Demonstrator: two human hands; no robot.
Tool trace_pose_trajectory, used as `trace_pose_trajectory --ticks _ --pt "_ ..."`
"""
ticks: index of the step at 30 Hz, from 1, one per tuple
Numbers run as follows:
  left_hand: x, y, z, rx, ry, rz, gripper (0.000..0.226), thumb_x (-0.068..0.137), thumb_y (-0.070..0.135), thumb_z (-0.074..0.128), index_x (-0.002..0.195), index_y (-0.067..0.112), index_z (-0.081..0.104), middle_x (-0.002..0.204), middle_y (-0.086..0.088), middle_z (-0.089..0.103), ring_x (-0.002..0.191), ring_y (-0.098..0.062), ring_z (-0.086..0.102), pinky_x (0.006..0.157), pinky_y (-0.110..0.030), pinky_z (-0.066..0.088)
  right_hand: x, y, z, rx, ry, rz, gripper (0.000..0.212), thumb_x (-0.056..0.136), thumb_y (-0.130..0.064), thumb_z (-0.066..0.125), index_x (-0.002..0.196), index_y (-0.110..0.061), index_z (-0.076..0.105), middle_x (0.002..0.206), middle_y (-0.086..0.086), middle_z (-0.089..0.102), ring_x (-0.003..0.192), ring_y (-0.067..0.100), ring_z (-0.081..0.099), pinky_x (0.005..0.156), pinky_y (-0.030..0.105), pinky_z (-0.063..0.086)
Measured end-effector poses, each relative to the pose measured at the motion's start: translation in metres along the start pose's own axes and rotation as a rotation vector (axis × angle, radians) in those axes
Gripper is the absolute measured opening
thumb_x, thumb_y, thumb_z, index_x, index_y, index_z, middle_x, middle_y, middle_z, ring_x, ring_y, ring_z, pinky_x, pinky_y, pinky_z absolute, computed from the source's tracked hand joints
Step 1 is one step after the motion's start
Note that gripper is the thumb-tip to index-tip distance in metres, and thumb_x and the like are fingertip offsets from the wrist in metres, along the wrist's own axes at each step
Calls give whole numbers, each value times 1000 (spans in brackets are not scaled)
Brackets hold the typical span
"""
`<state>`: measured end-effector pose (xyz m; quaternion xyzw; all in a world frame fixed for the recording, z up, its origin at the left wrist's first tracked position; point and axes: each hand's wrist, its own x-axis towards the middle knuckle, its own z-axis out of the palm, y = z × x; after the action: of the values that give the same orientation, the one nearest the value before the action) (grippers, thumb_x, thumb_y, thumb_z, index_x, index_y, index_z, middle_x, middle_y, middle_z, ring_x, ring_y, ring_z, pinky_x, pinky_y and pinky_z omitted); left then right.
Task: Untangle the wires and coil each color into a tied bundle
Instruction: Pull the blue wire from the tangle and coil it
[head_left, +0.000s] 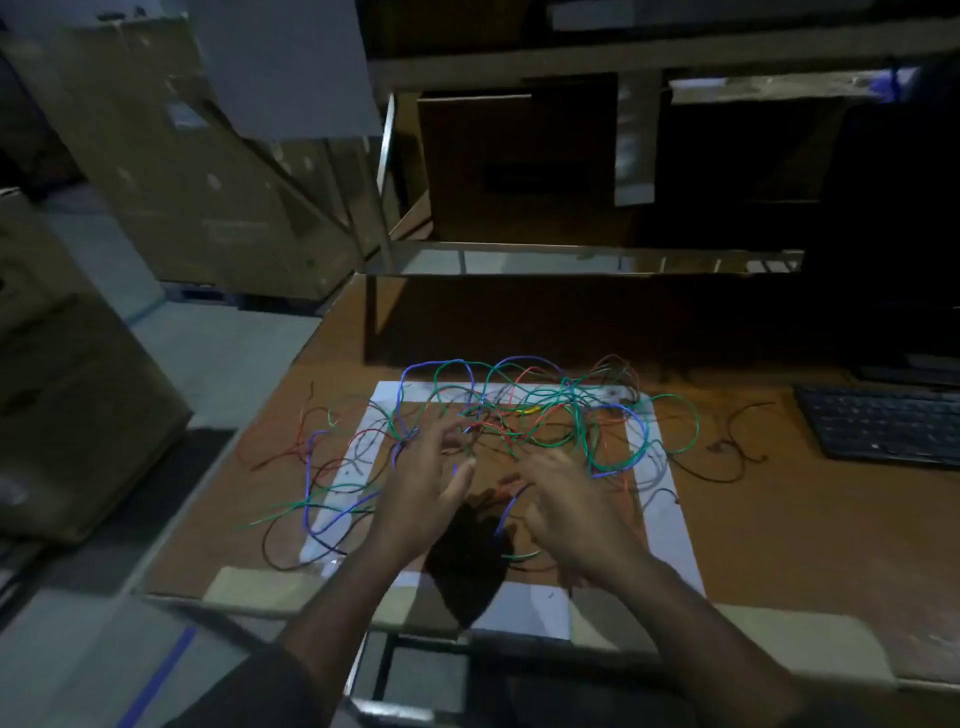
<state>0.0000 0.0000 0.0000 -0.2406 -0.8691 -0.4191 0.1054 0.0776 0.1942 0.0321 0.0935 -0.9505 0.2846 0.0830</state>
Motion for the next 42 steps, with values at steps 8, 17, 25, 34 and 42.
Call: trace_pose_trajectory --ticks 8,17,25,34,42 --pt "-34 -16 -12 25 269 -186 42 88 2 73 120 26 60 112 9 64 91 -8 66 78 -41 61 3 12 21 -60 -56 -111 37 75 -7 57 104 -24 71 94 -4 65 100 18 50 83 34 45" --pt "-21 -45 -25 243 7 -308 57 75 34 89 126 26 66 116 8 68 103 -9 64 88 -31 54 15 13 15 111 247 -30 22 82 -16 47 80 -22 68 85 -8 51 89 13 45 77 24 35" --pt "4 -42 -55 -32 -22 -377 18 91 6 74 100 22 73 86 2 73 68 -11 71 62 -42 64 30 6 23 -367 -164 135 36 84 -27 35 90 -24 70 105 -6 69 108 20 55 87 37 34" --pt "34 2 -107 -739 -187 -470 28 94 -13 62 115 5 64 107 -14 73 81 -21 74 64 -30 61 73 -45 28 203 10 61 37 91 -14 65 127 -21 62 120 -5 61 113 11 55 92 23 41" --pt "57 4 -155 -824 -117 -310 48 85 -6 72 128 11 60 116 -6 74 86 -18 74 55 -23 55 88 -33 58 472 94 223 21 96 -35 49 85 -25 65 60 -7 57 55 10 55 61 43 53"
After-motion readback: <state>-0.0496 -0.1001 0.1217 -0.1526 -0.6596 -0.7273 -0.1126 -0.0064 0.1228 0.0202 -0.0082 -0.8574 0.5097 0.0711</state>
